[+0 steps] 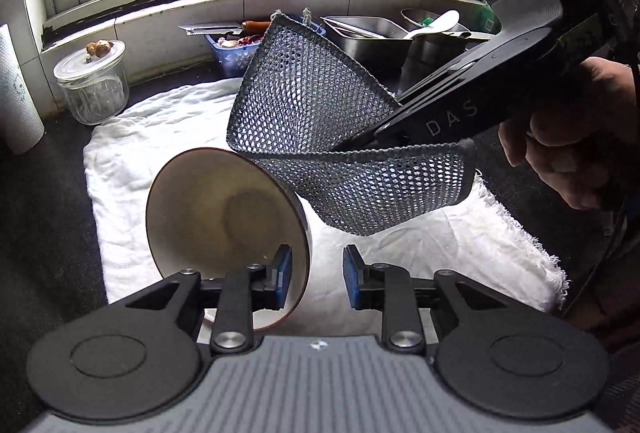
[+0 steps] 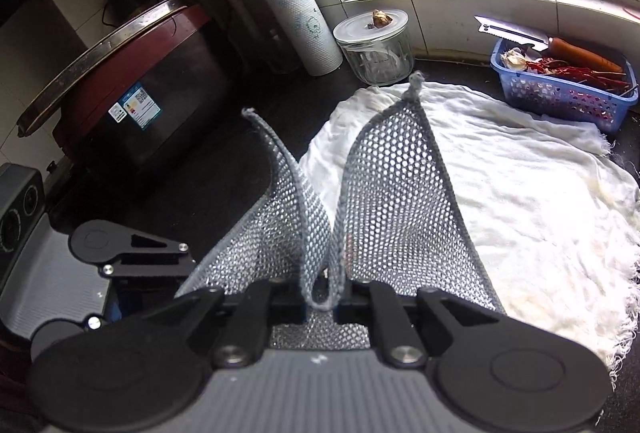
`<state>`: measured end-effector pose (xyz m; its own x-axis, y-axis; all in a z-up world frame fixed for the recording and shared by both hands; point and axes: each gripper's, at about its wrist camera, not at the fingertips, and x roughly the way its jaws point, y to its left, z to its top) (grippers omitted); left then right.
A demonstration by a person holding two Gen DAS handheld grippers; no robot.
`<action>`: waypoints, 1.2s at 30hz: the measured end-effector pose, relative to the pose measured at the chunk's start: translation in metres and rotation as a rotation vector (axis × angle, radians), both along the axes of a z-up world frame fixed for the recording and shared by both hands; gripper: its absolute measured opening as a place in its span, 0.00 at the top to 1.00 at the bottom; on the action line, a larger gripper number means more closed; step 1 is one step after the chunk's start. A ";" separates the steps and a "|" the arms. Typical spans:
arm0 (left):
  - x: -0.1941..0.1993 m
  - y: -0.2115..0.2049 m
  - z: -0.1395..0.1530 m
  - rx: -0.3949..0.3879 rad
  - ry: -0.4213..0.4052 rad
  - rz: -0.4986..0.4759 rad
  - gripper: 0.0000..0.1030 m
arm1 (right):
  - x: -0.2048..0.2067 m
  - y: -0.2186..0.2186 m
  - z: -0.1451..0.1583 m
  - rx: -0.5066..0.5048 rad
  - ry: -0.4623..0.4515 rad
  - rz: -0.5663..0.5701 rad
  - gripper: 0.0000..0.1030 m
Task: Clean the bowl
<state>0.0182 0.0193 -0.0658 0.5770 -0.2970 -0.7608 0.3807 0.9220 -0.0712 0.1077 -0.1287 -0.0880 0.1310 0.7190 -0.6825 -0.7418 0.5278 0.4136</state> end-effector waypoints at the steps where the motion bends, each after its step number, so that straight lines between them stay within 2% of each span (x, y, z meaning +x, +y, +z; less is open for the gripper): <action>1: 0.001 0.003 0.000 -0.007 -0.009 0.011 0.77 | 0.000 0.001 0.000 0.000 -0.001 0.001 0.89; 3: 0.003 0.008 0.001 -0.028 -0.012 0.018 0.94 | 0.000 0.001 0.001 0.001 -0.004 0.004 0.89; 4: 0.004 0.010 0.002 -0.047 -0.006 0.012 0.95 | -0.001 0.001 0.001 0.002 -0.004 0.006 0.89; 8: 0.011 0.017 0.006 -0.116 0.024 -0.012 0.96 | -0.001 0.000 0.002 0.008 -0.005 0.012 0.89; 13: 0.014 0.027 0.011 -0.284 0.077 -0.060 0.96 | 0.005 -0.006 0.012 0.046 -0.008 -0.006 0.89; 14: 0.015 0.031 0.009 -0.332 0.092 -0.044 0.96 | 0.008 -0.007 0.015 0.061 -0.004 -0.009 0.89; 18: 0.019 0.044 0.003 -0.437 0.102 0.014 0.96 | 0.016 -0.007 0.017 0.081 0.021 -0.006 0.89; 22: 0.024 0.060 -0.002 -0.531 0.117 0.087 0.96 | 0.018 -0.016 0.005 0.105 0.093 -0.030 0.89; 26: 0.030 0.077 -0.009 -0.643 0.146 0.166 0.96 | 0.009 -0.024 -0.005 0.127 0.127 -0.057 0.89; 31: 0.034 0.086 -0.010 -0.685 0.155 0.220 0.95 | -0.005 -0.021 -0.008 0.111 0.107 -0.053 0.89; 36: 0.028 0.078 0.000 -0.566 0.143 0.166 0.94 | -0.003 -0.020 -0.010 0.114 0.104 -0.082 0.89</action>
